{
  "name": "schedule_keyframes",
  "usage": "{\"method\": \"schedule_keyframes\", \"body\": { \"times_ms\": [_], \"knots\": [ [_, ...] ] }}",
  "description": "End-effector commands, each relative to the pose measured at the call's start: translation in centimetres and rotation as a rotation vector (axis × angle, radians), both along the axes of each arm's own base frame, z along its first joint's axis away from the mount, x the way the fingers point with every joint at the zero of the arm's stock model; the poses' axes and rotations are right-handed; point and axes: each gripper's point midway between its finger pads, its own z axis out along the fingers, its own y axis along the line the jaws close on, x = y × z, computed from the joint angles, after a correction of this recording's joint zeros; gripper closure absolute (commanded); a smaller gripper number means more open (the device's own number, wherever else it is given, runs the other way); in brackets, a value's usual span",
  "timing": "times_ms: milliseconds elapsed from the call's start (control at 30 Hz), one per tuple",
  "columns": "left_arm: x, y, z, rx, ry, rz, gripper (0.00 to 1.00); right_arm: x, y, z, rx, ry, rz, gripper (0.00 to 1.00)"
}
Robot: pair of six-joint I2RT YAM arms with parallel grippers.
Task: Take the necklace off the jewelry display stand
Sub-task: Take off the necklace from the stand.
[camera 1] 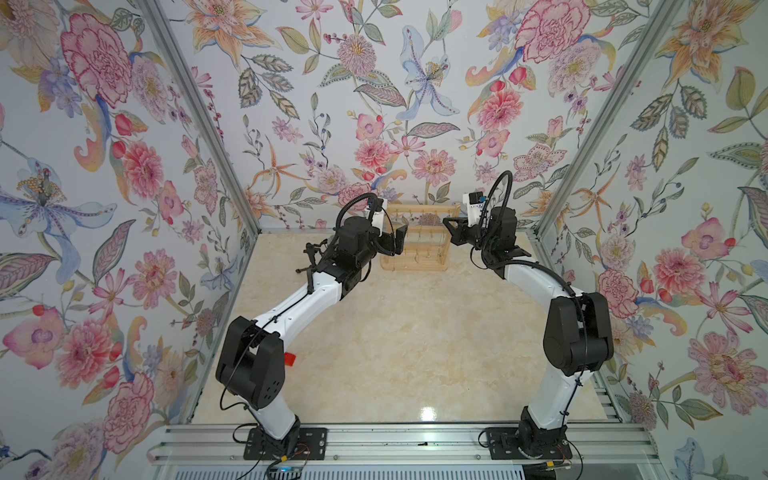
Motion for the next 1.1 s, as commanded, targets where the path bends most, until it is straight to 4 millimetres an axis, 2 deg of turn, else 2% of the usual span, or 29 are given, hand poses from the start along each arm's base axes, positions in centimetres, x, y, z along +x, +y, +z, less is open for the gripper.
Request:
{"method": "schedule_keyframes", "body": {
  "times_ms": [0,467,900,1067],
  "knots": [
    [-0.2,0.6,1.1,-0.003,-0.038,-0.009,0.01,-0.7,0.0,3.4,-0.004,-0.076,-0.003,0.98],
    [-0.3,0.5,1.0,-0.006,-0.038,-0.014,0.01,-1.4,0.1,6.0,0.016,-0.111,0.002,0.98],
    [-0.9,0.6,1.6,-0.02,-0.054,-0.027,0.01,-3.8,-0.2,9.8,0.047,-0.158,-0.002,0.98],
    [-1.4,0.5,2.2,-0.033,-0.065,-0.045,0.01,-5.3,-0.4,11.1,0.07,-0.164,0.002,0.98]
  ]
}}
